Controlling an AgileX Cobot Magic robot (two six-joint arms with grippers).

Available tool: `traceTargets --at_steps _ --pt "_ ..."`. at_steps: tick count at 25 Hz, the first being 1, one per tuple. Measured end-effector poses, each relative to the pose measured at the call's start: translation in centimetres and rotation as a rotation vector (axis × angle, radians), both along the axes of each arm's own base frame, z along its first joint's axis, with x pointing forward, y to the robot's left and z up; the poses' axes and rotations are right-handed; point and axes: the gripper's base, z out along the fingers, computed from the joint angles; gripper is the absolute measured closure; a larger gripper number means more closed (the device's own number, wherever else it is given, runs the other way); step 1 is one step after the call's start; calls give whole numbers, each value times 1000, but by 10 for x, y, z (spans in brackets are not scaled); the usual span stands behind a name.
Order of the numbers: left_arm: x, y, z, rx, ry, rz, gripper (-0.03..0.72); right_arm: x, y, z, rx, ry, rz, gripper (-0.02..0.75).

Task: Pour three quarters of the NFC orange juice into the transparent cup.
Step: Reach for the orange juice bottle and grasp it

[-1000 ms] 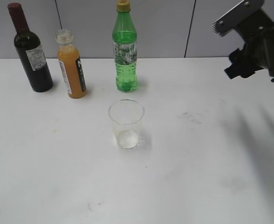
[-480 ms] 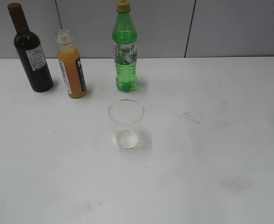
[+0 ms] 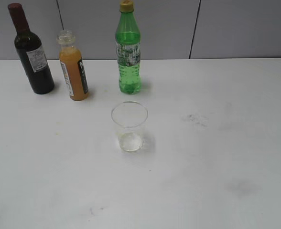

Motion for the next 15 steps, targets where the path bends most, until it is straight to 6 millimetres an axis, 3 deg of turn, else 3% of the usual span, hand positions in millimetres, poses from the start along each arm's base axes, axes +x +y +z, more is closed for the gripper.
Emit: traceTargets --at_steps 6,8,15 --pt "0 0 0 0 0 0 449 -84 4 2 -15 -1 48 232" --pt "0 0 0 0 0 0 449 -120 7 -8 -15 11 75 230" --pt "0 0 0 0 0 0 449 -209 12 -49 -21 -93 104 228"
